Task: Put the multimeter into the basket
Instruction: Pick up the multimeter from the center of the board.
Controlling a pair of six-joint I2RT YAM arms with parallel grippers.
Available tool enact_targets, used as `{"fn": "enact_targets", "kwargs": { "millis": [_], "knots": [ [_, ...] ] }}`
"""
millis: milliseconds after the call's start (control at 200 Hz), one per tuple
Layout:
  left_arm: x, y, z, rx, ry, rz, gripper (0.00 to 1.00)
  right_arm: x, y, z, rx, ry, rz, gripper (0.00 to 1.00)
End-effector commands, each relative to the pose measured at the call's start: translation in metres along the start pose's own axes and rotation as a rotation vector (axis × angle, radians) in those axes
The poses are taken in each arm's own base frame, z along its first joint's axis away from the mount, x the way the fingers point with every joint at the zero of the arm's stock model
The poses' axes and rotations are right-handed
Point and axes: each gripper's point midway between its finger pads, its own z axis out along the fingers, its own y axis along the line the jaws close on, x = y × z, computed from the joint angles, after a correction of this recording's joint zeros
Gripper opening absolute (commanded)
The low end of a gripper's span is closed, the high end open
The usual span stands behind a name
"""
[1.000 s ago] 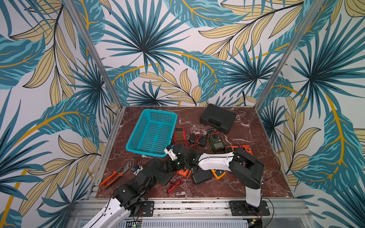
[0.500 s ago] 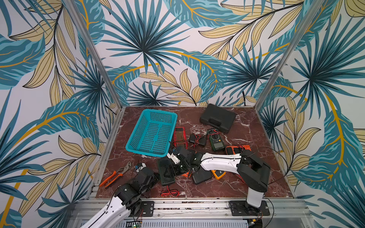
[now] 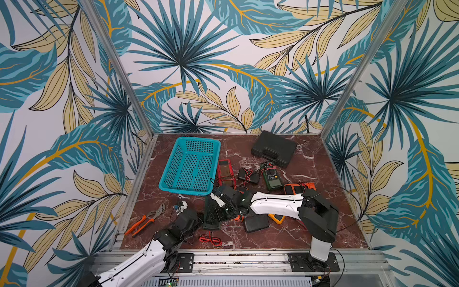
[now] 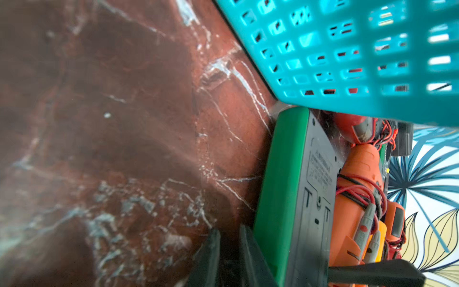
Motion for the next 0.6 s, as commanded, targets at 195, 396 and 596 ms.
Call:
{"fn": "enact_targets", "kwargs": {
  "millis": [195, 396, 596],
  "knots": [
    [0.008, 0.01, -0.006, -0.027, 0.038, 0.001, 0.4, -0.023, -0.033, 0.011, 0.187, -0.164, 0.104, 0.99],
    [0.002, 0.029, -0.017, -0.097, -0.002, -0.01, 0.4, -0.027, -0.039, -0.004, 0.355, -0.227, 0.094, 1.0],
    [-0.008, 0.044, -0.033, -0.153, -0.062, -0.01, 0.41, -0.026, -0.041, -0.003, 0.472, -0.242, 0.07, 0.99]
  ]
}}
